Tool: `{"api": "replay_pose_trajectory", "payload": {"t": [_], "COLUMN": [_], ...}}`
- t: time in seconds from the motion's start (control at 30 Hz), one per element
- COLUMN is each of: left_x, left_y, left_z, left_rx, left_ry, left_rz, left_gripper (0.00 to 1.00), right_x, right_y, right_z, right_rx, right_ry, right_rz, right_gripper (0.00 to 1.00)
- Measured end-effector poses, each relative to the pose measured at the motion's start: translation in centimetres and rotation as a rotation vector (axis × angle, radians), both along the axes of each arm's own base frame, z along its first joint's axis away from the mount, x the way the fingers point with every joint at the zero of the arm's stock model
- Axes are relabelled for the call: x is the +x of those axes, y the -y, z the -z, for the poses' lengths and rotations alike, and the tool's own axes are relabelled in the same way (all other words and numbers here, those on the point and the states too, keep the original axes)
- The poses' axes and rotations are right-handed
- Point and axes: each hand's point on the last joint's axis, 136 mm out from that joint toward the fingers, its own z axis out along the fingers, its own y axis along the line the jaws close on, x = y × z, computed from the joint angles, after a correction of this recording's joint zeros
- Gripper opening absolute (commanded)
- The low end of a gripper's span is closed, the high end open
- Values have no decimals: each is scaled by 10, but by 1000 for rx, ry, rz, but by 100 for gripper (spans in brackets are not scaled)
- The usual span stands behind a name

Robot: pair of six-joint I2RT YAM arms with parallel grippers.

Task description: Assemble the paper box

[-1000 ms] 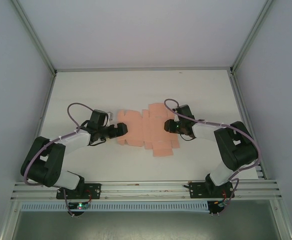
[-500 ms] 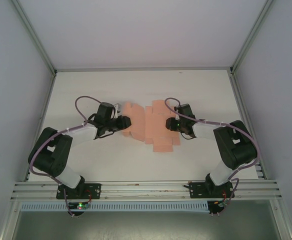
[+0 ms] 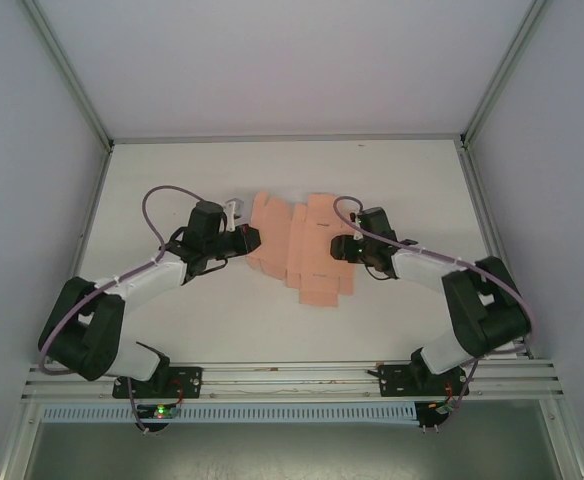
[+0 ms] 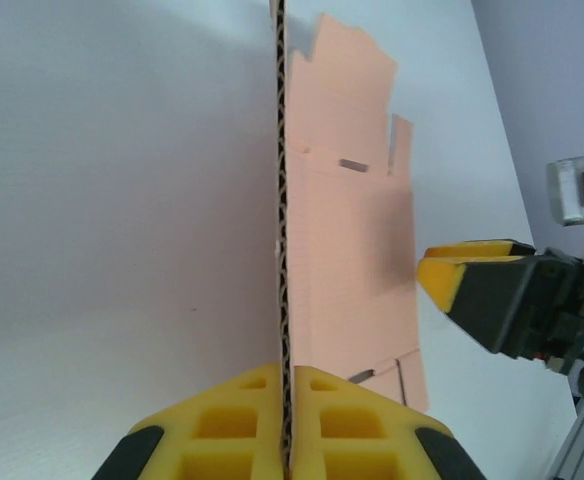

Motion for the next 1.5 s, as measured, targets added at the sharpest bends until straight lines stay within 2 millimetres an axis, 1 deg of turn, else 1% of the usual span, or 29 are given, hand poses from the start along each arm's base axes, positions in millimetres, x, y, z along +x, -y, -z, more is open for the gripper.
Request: {"api": "replay_pose_trajectory", "payload": {"t": [0.07, 0.1, 0.13, 0.2, 0.23, 0.3, 0.33, 0.4, 0.47, 0.6, 0.67, 0.8, 0.93, 1.07, 1.17, 1.2, 1.23, 1.33, 1.37, 1.4, 1.43, 1.47, 1.5], "left_x": [-4, -7, -10, -18, -22, -33, -39, -51, -63, -81, -86, -94, -99, -101, -102, -102, -102, -102, -102, -102, -101, -99, -97], "left_y": [-2, -3, -5, -7, -9, -14, -16, -20, -24, -26, -25, -22, -21, -20, -20, -20, -20, -21, -22, -22, -23, -25, -28], "left_z": [-17, -29, -44, -75, -90, -121, -133, -155, -169, -187, -195, -207, -213, -217, -219, -219, -219, -220, -221, -221, -220, -218, -214], "left_rx": [-12, -24, -40, -75, -92, -130, -148, -186, -223, -289, -321, -372, -400, -420, -427, -427, -426, -425, -426, -423, -418, -406, -387], "left_ry": [41, 70, 107, 187, 227, 309, 339, 392, 423, 444, 451, 458, 462, 463, 467, 467, 467, 472, 475, 479, 479, 476, 476], "left_rz": [0, 0, 0, 1, 1, 0, 0, -1, 1, 20, 34, 62, 76, 88, 91, 91, 91, 84, 80, 75, 67, 51, 30], "left_gripper": [0, 0, 0, 0, 0, 0, 0, 0, 0, 0, 0, 0, 0, 0, 0, 0, 0, 0, 0, 0, 8, 29, 62], "right_x": [0, 0, 0, -2, -4, -11, -15, -24, -30, -34, -34, -29, -23, -20, -20, -20, -20, -22, -22, -23, -24, -25, -25], "right_y": [6, 11, 19, 35, 41, 51, 52, 45, 34, 17, 9, -2, -11, -20, -27, -30, -32, -35, -35, -35, -35, -36, -36], "right_z": [-25, -43, -59, -88, -98, -114, -119, -128, -138, -160, -166, -164, -164, -165, -166, -167, -168, -172, -172, -174, -175, -176, -176], "right_rx": [30, 54, 78, 129, 153, 204, 227, 281, 340, 449, 497, 558, 610, 666, 694, 701, 710, 719, 720, 719, 720, 713, 701], "right_ry": [62, 110, 155, 245, 283, 349, 369, 401, 423, 465, 468, 422, 383, 359, 334, 331, 324, 328, 331, 338, 341, 347, 355], "right_rz": [13, 25, 43, 76, 86, 98, 92, 47, -6, -97, -137, -185, -226, -268, -299, -311, -321, -341, -345, -351, -356, -360, -364], "right_gripper": [68, 70, 71, 72, 72, 72, 73, 73, 73, 73, 73, 71, 68, 66, 58, 52, 42, 9, 0, 0, 0, 0, 0]}}
